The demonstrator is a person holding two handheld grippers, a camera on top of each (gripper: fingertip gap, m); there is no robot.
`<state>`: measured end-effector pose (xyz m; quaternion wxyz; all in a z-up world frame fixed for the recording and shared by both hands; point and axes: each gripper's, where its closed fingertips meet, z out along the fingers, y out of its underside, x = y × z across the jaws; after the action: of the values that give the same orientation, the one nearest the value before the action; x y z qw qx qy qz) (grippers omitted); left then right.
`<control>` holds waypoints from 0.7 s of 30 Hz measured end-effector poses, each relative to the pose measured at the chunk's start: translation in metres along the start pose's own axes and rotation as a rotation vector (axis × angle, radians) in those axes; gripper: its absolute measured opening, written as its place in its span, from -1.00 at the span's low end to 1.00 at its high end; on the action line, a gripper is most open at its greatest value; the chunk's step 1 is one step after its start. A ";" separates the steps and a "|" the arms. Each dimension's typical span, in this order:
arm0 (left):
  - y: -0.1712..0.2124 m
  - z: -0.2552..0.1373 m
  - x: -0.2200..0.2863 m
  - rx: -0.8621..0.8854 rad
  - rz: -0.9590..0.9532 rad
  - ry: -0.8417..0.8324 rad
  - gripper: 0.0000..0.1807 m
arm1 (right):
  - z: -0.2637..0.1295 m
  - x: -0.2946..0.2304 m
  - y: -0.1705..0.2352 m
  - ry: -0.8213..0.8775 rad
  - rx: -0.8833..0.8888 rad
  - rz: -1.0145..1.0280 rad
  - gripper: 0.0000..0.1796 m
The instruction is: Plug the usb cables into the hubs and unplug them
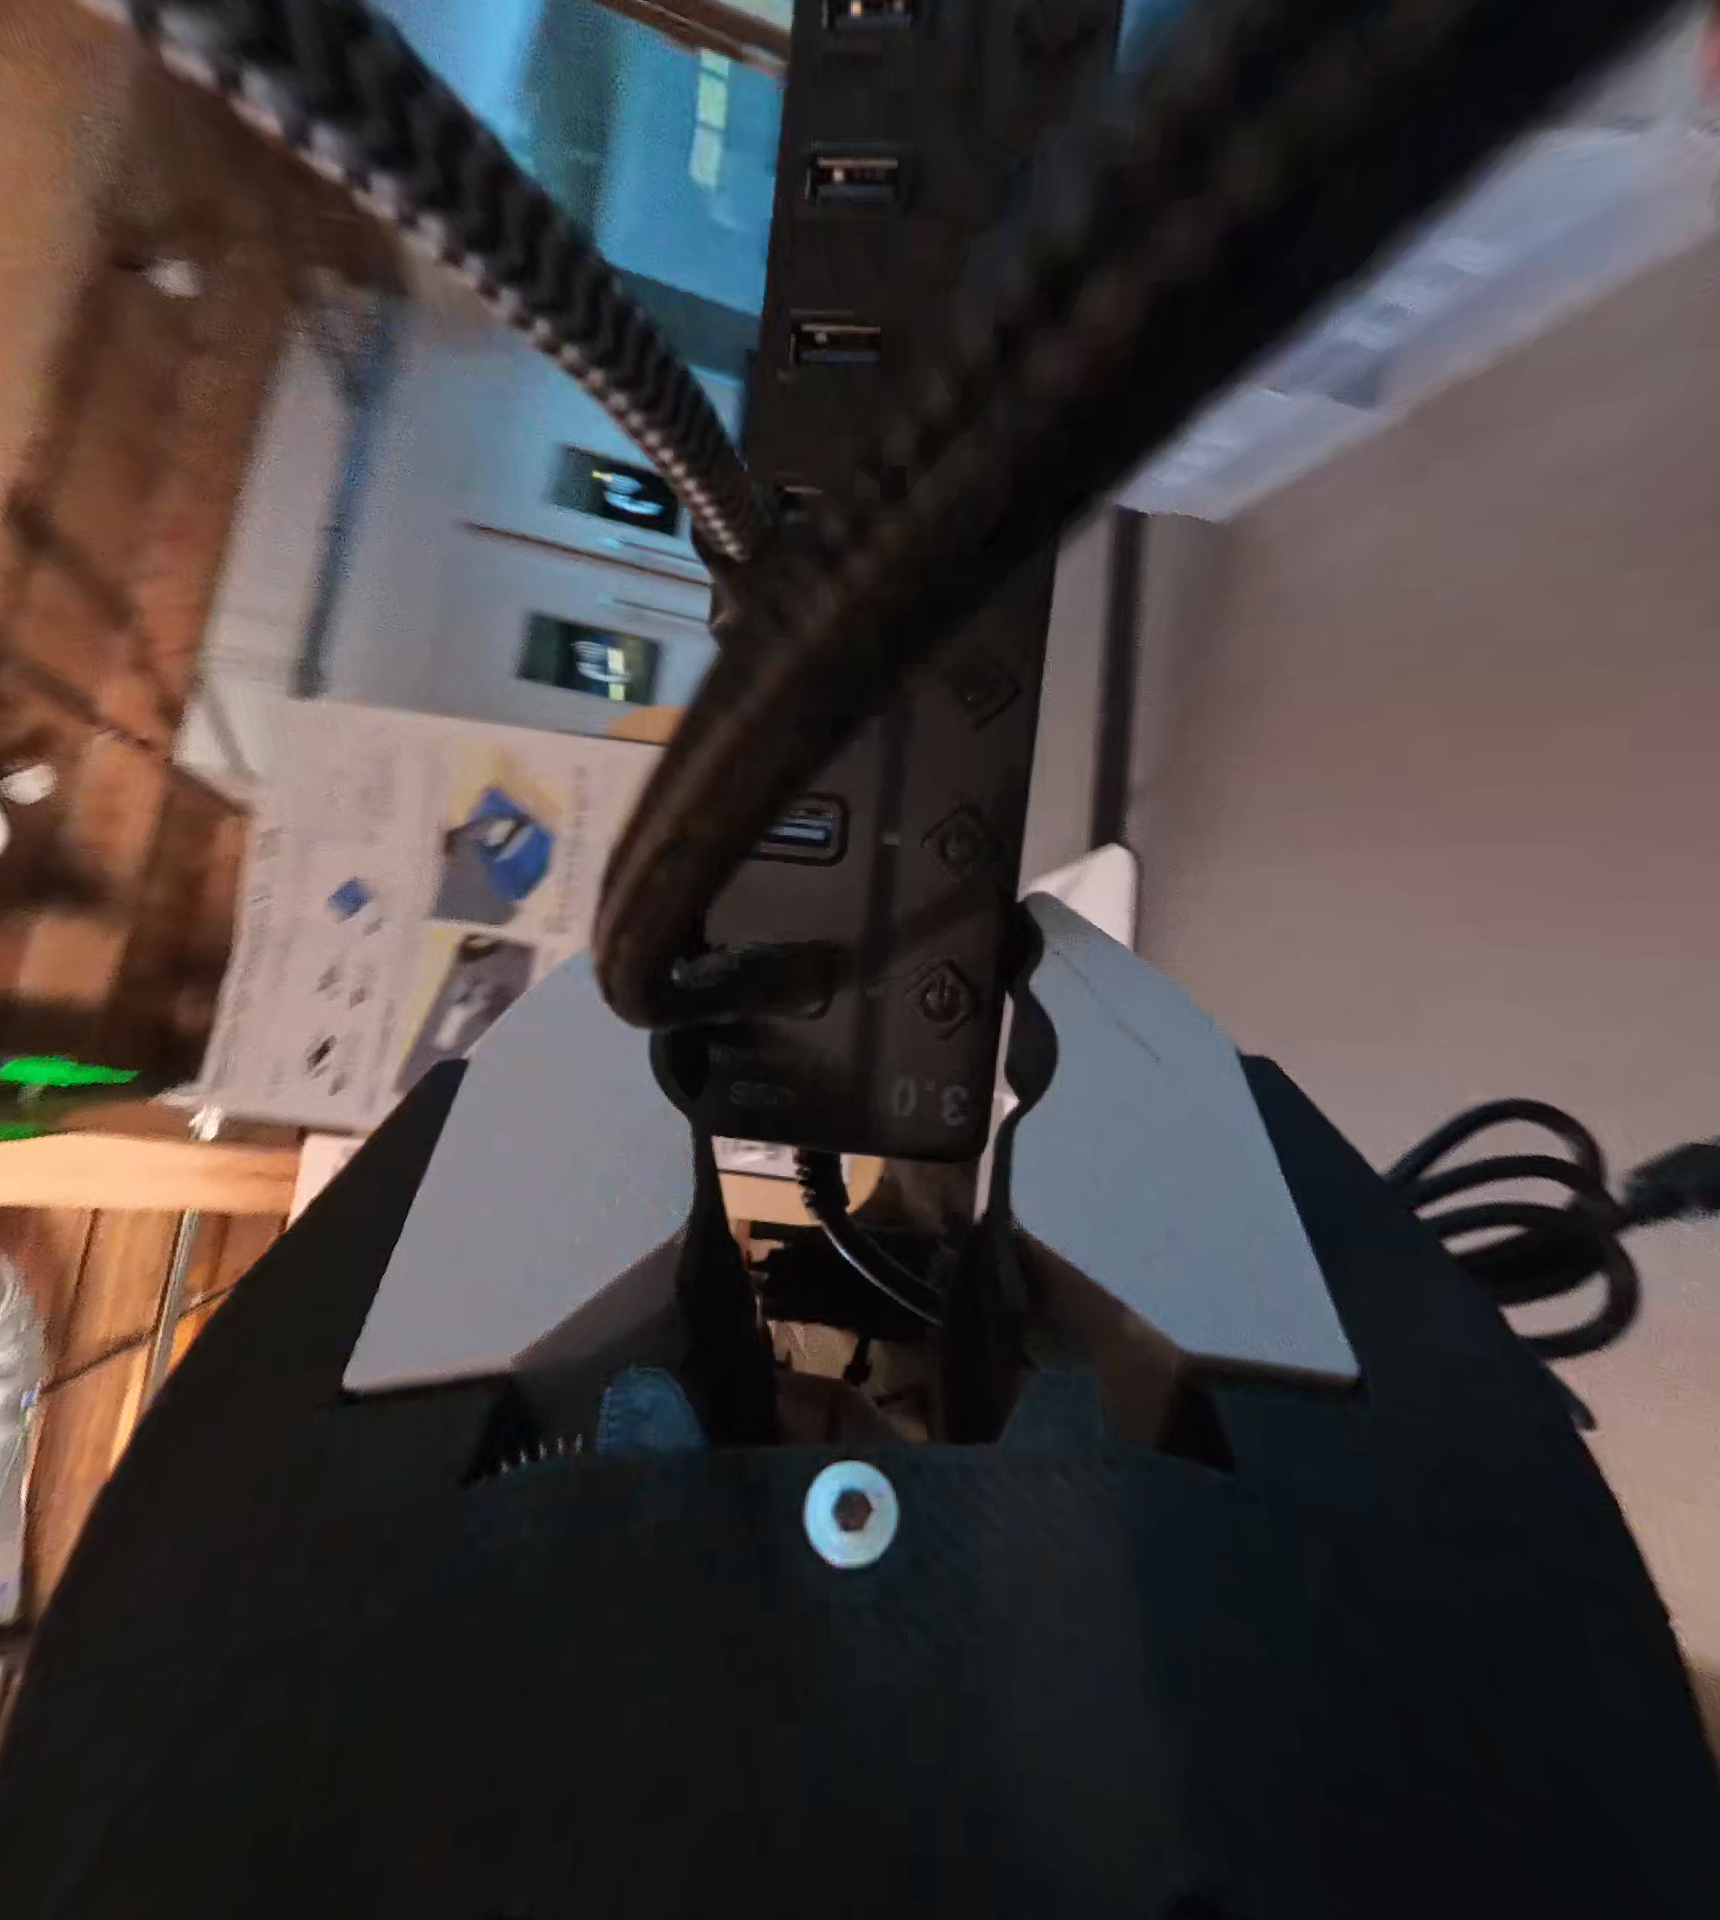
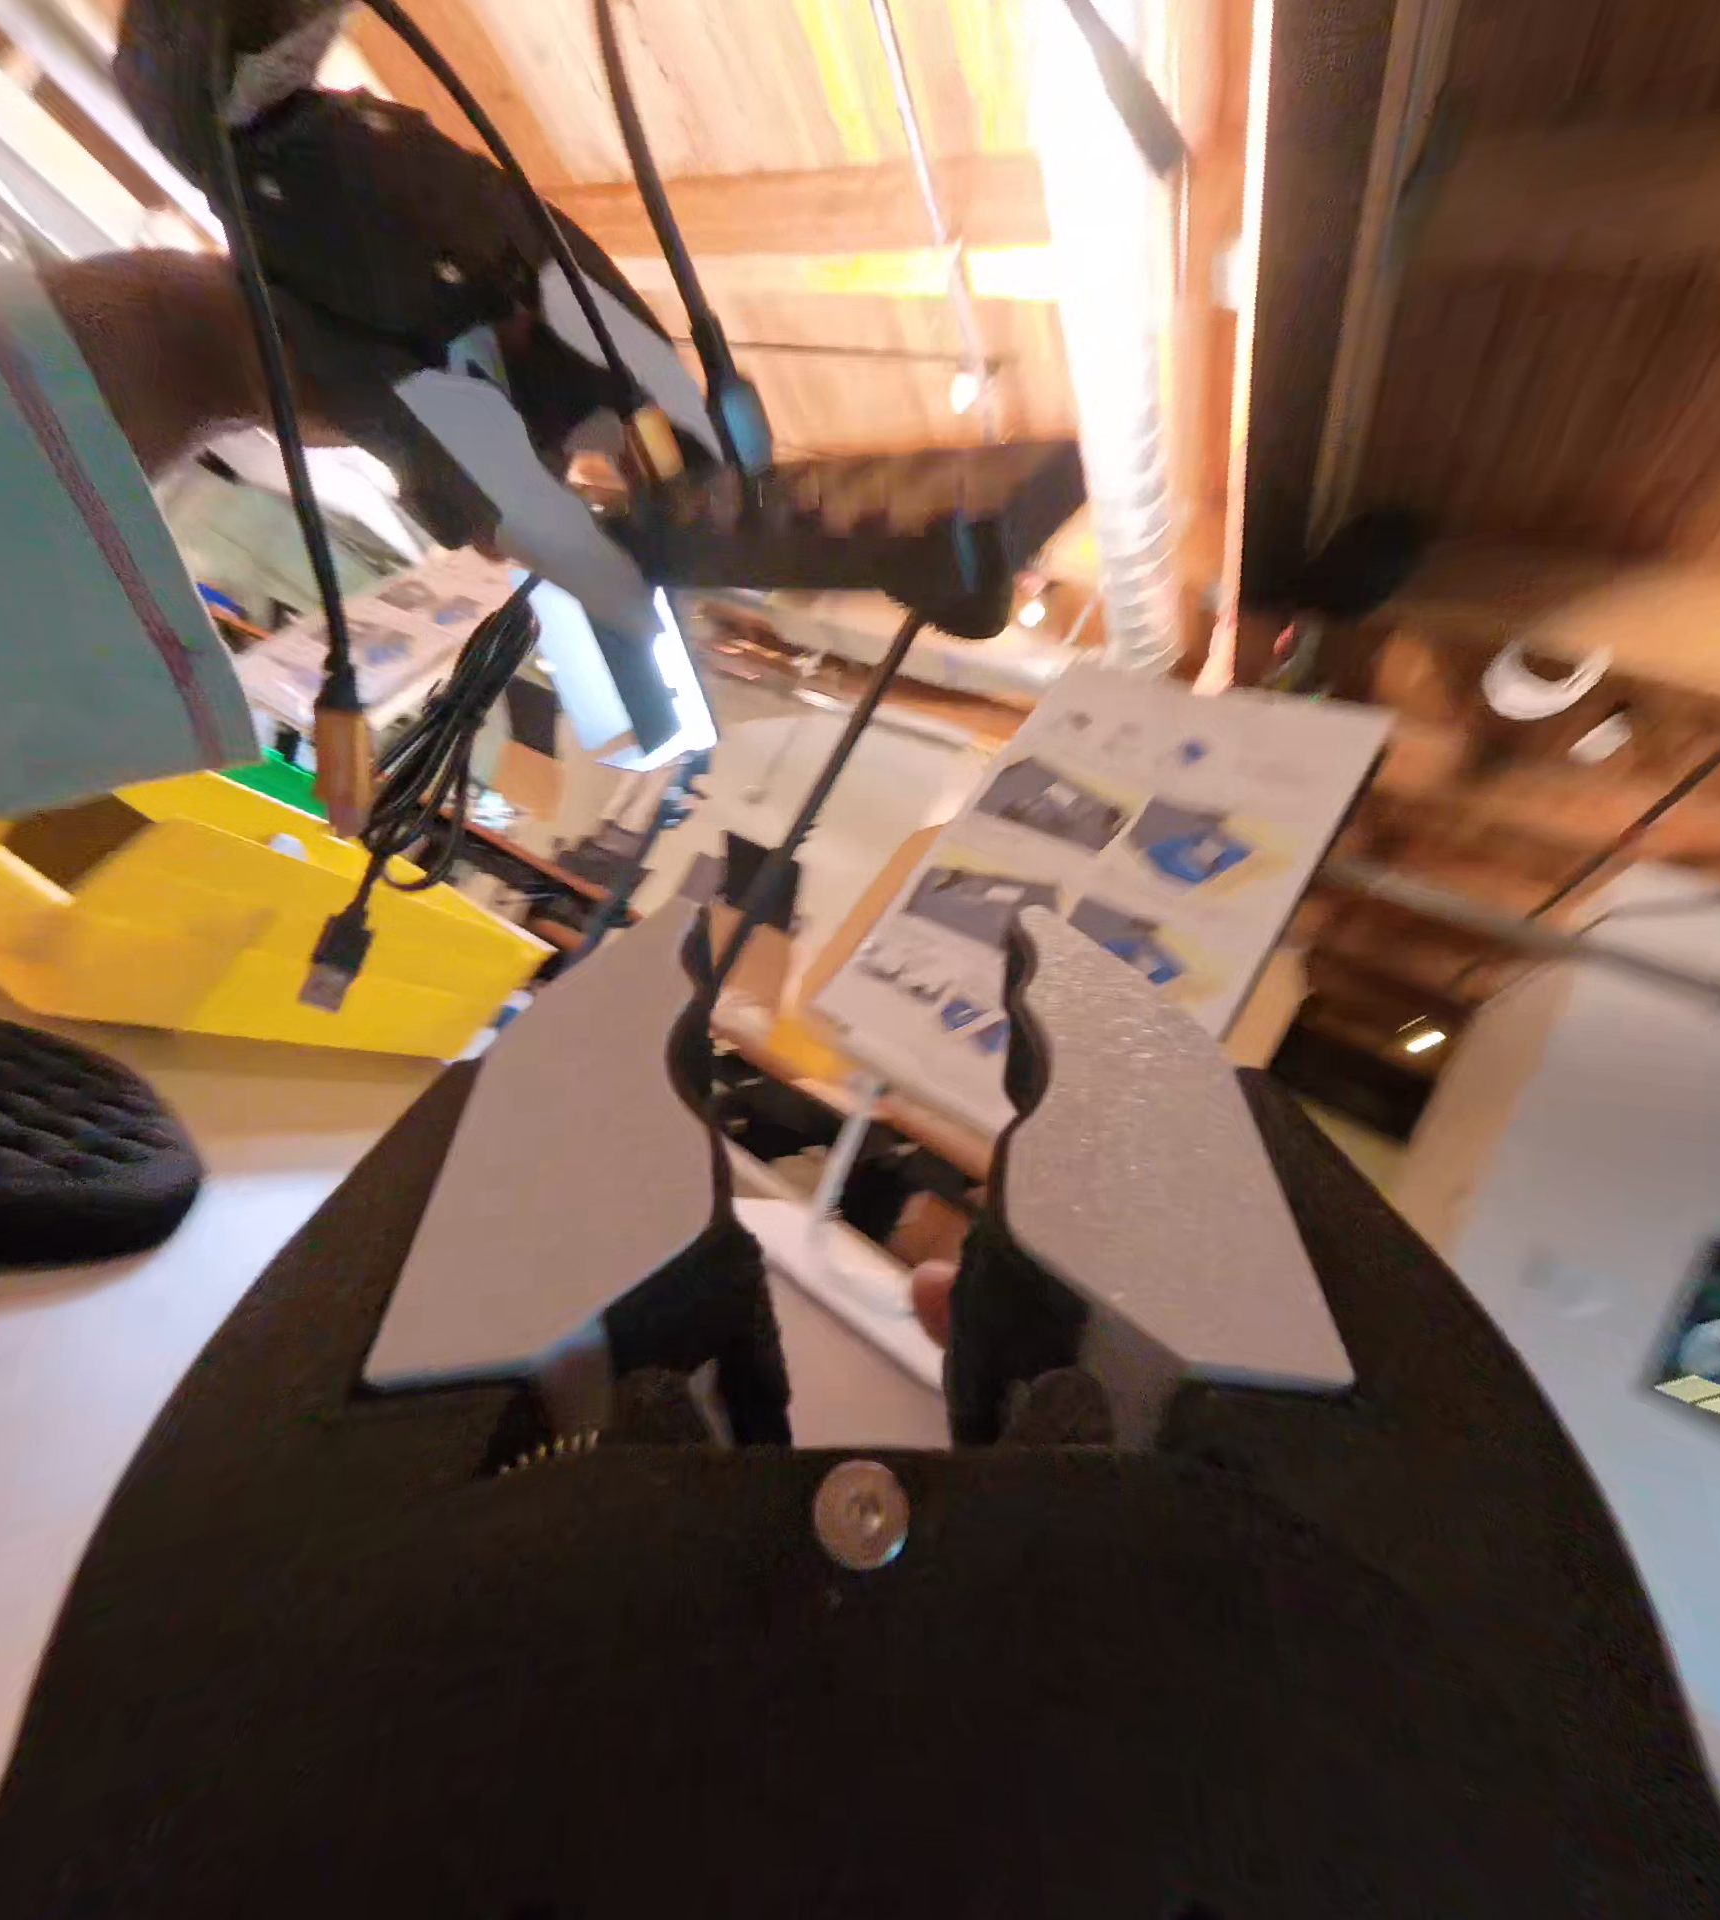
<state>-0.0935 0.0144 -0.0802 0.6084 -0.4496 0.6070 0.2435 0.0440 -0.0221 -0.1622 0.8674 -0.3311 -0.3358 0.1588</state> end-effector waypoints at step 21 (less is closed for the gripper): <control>-0.026 0.035 0.141 -0.066 0.377 0.591 -0.39 | 0.013 -0.042 0.014 -0.139 -0.130 0.006 -0.60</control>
<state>-0.0334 -0.0035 -0.2135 0.3361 -0.4000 0.8210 0.2303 0.0036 -0.0265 -0.1849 0.8182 -0.3759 -0.4038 0.1618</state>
